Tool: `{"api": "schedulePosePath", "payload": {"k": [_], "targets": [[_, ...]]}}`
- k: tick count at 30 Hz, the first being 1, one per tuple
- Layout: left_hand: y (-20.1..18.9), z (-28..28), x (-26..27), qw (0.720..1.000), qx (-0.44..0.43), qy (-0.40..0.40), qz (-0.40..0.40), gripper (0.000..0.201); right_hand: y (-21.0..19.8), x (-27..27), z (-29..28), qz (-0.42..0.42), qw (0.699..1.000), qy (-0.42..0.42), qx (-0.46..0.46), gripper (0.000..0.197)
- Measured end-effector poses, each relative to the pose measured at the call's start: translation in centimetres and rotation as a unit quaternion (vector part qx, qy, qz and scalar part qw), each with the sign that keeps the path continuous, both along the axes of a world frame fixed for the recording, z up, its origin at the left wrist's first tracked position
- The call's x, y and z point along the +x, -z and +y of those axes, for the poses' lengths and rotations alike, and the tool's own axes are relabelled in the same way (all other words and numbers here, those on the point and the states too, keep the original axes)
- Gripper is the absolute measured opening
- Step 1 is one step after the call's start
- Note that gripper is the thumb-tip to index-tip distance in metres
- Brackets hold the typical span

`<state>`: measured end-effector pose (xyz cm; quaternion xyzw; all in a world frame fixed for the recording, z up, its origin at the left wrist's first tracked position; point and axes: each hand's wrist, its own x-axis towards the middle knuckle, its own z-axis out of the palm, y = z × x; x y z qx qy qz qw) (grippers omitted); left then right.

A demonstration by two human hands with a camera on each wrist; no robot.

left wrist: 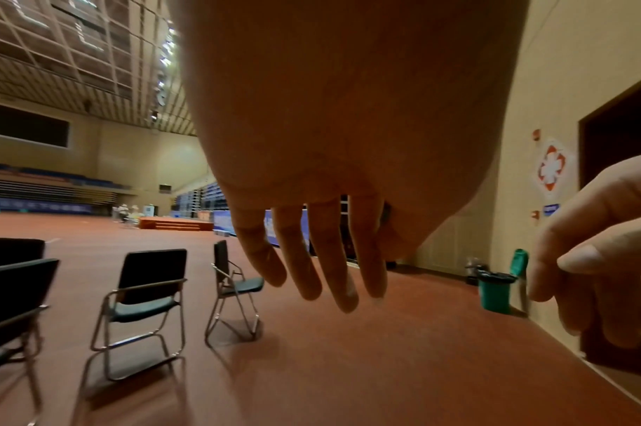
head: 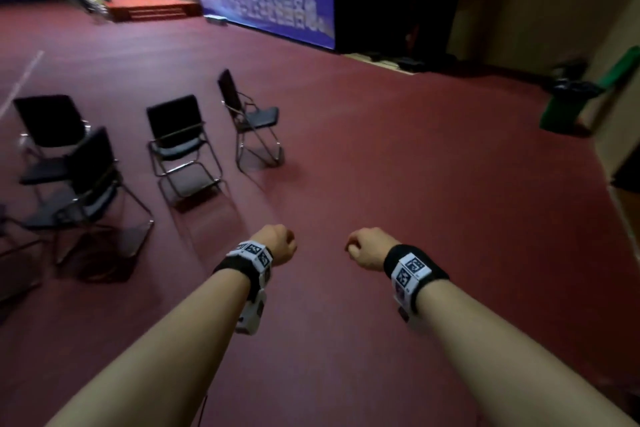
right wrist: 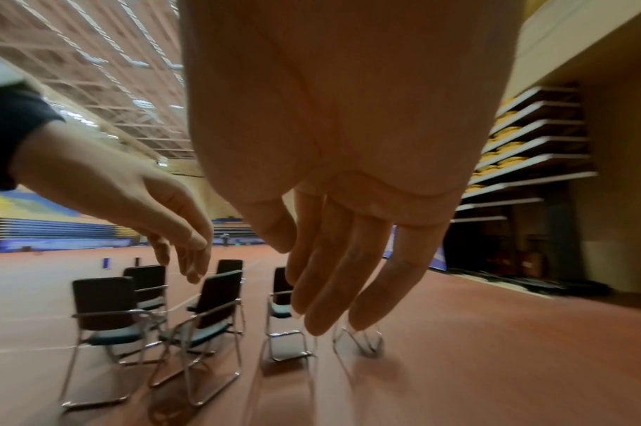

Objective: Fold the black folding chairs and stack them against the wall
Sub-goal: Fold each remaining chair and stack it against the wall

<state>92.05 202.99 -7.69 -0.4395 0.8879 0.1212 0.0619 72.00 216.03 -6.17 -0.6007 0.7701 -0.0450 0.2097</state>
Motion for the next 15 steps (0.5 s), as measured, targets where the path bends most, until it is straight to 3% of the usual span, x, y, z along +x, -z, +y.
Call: {"api": "schedulePosePath", "payload": {"k": [4, 8, 15], "targets": [[-2.5, -7.4, 6.0, 0.998, -0.015, -0.055, 0.011, 0.035, -1.8, 4.6, -10.5, 0.004, 0.998, -0.064, -0.013, 0.032], [-2.6, -11.1, 8.9, 0.997, -0.015, -0.079, 0.019, 0.035, -2.4, 6.7, -16.6, 0.016, 0.994, -0.107, -0.019, 0.033], [-0.3, -21.3, 13.5, 0.986, -0.012, -0.163, -0.014, 0.032, 2.1, 9.6, -31.3, 0.000, 0.985, -0.174, 0.011, 0.033]]}}
